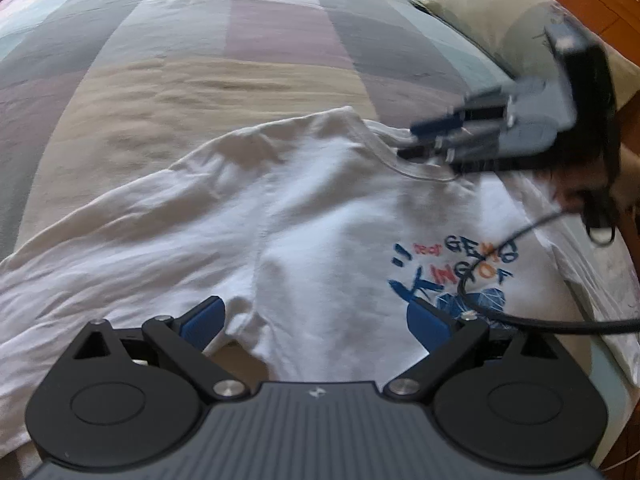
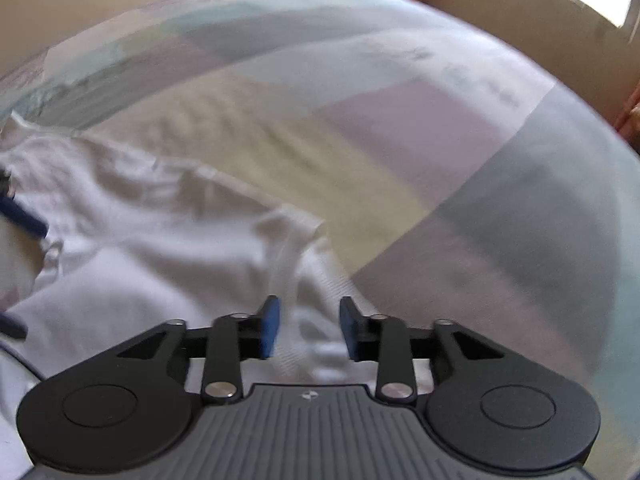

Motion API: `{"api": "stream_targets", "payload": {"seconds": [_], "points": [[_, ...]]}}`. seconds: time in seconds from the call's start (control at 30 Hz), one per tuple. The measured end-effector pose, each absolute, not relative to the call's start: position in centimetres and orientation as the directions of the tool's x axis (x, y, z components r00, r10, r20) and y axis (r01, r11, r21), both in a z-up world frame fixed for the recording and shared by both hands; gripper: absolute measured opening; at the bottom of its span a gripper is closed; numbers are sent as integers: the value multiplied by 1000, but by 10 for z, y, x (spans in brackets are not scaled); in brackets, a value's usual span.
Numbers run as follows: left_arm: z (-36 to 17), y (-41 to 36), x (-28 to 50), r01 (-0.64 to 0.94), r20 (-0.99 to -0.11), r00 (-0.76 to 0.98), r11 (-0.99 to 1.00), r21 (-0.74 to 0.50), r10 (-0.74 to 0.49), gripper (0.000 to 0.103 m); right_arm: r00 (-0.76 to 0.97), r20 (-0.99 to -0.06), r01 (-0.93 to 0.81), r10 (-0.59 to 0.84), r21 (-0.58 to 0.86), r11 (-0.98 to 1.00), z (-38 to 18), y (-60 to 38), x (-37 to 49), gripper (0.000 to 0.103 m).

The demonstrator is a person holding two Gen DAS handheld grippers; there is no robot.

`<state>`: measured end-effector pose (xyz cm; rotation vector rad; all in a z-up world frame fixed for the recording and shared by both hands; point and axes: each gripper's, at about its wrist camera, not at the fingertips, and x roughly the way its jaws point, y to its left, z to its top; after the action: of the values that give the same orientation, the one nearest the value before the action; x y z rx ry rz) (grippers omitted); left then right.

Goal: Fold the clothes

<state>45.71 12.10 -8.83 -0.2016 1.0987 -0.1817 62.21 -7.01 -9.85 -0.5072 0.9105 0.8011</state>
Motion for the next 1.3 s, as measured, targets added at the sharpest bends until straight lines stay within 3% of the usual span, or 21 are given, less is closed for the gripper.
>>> {"api": "stream_targets", "payload": {"seconds": [0.07,0.13,0.4,0.57,0.73,0.83,0.93,1.07,1.2,1.3], "points": [[-88,123,457,45,-862,444,967,-250,-244,97,390,-838,-748,382,-47,662,-96,-80,624,47],[-87,124,456,48,-869,438,971,-234,-231,97,415,-830,-705,373,-34,709,-93,-89,625,63],[-86,130,461,103,-889,429,987,-125,-157,97,506,-803,-501,316,24,865,-82,-131,628,65],[-89,125,490,132,-872,450,980,-149,-193,97,471,-828,-367,304,129,921,-83,-183,587,73],[-102,93,537,255,-802,457,920,-296,-385,97,465,-834,-282,298,179,942,-114,-199,576,75],[-124,75,569,283,-782,451,899,-333,-431,97,512,-815,-230,271,174,958,-127,-211,589,74],[-138,76,591,238,-794,545,958,-160,-269,97,557,-811,-197,180,81,977,-127,-220,606,72],[-130,86,596,247,-822,529,965,-89,-211,97,535,-841,-97,88,42,994,-122,-248,620,75],[-110,82,574,303,-834,500,949,-82,-232,97,529,-819,-161,222,160,974,-97,-249,600,78],[-115,77,562,338,-834,418,914,-225,-360,98,499,-795,-309,344,208,928,-93,-219,586,86]]}}
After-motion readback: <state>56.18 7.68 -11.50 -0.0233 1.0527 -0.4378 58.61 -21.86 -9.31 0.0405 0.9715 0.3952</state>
